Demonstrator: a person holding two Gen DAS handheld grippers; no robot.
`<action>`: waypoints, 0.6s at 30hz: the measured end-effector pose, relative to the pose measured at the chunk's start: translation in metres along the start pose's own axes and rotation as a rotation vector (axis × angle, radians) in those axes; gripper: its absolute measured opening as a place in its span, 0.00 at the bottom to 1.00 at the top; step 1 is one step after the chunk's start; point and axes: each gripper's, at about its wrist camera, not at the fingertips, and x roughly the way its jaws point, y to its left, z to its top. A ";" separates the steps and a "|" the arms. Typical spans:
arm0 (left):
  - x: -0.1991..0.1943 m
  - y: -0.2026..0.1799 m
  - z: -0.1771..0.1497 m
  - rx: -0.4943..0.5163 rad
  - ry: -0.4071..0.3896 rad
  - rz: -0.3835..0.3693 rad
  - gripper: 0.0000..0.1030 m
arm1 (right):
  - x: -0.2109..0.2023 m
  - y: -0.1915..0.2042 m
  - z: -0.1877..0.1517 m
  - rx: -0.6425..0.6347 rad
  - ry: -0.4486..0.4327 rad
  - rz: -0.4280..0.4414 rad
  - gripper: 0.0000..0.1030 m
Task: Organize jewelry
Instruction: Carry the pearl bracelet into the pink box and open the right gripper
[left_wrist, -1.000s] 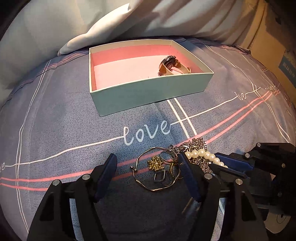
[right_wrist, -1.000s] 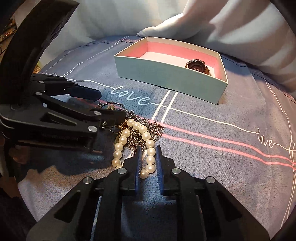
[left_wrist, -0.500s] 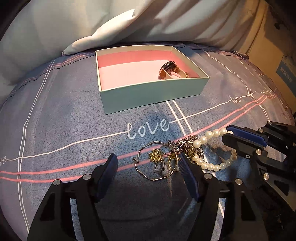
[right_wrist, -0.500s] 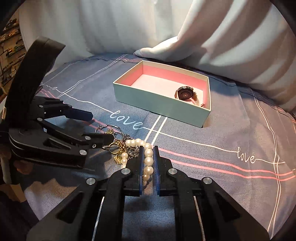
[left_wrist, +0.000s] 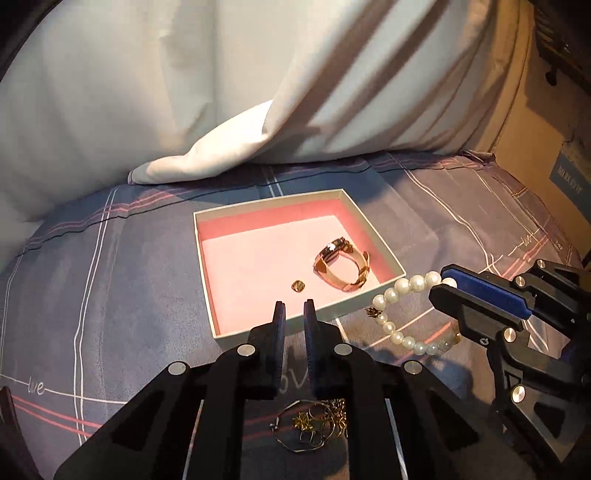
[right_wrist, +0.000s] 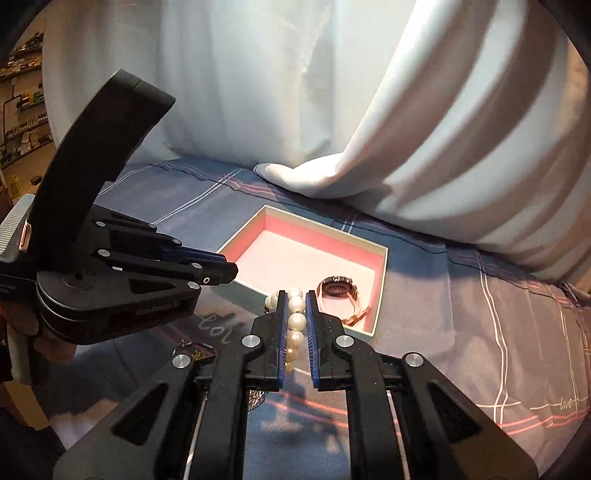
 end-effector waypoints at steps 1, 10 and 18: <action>0.000 0.002 0.010 -0.010 -0.009 -0.001 0.10 | 0.001 -0.003 0.008 -0.002 -0.012 -0.007 0.10; 0.015 0.011 0.071 -0.057 -0.022 0.035 0.10 | 0.039 -0.030 0.065 0.041 -0.016 -0.003 0.10; 0.034 0.021 0.083 -0.098 0.029 0.059 0.10 | 0.077 -0.031 0.077 0.047 0.036 0.000 0.10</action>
